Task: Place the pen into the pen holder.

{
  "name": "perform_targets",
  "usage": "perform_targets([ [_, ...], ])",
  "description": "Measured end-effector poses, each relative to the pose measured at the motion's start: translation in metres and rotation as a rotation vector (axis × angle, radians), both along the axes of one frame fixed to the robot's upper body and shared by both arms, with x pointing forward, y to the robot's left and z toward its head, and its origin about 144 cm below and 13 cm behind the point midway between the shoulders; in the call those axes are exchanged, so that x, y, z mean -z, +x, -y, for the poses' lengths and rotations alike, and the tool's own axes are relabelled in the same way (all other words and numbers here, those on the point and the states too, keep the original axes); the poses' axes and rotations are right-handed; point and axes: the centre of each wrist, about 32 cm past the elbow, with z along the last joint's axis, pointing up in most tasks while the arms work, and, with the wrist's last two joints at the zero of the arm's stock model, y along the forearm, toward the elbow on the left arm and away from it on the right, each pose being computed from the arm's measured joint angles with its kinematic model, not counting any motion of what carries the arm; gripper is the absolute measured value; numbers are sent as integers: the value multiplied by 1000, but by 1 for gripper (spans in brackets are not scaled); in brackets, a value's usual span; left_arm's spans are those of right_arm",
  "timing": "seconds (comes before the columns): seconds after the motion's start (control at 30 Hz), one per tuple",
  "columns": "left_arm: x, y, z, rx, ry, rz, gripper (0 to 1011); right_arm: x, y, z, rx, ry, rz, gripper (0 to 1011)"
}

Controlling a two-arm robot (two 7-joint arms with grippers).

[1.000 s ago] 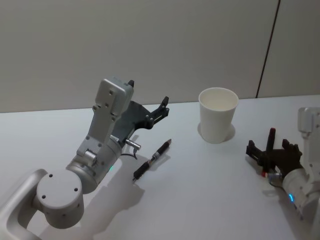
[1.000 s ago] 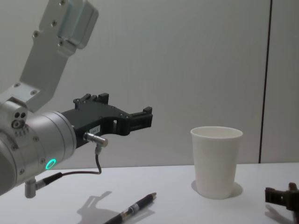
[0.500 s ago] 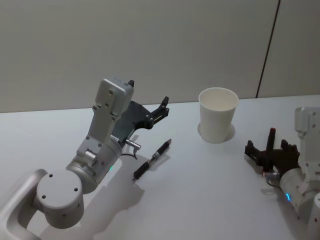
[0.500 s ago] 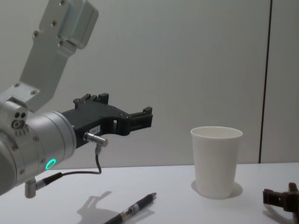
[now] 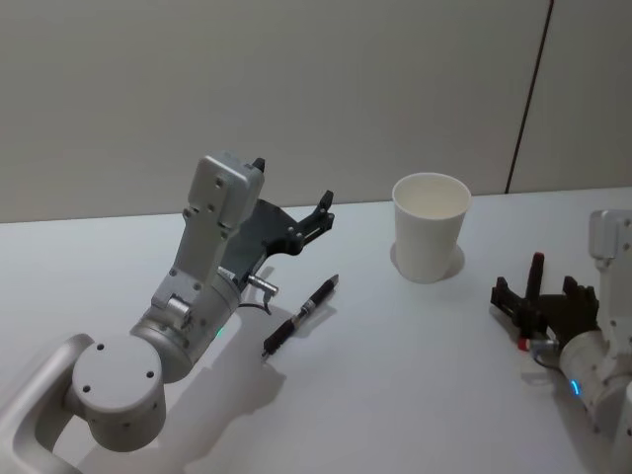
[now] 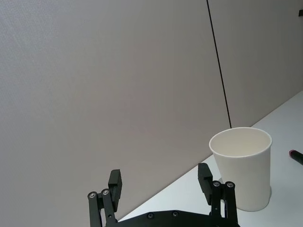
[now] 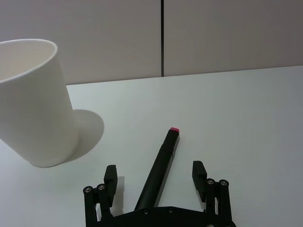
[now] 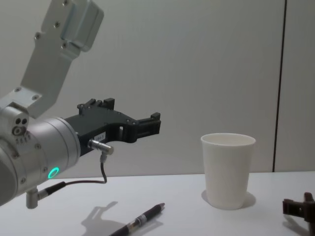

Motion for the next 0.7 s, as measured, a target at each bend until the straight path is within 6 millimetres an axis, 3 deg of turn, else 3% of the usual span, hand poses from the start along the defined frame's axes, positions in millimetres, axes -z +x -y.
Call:
perform_targets([
  [0.7, 0, 0, 0, 0, 0, 0, 1001, -6, 8, -1, -11, -18, -34, 1001],
])
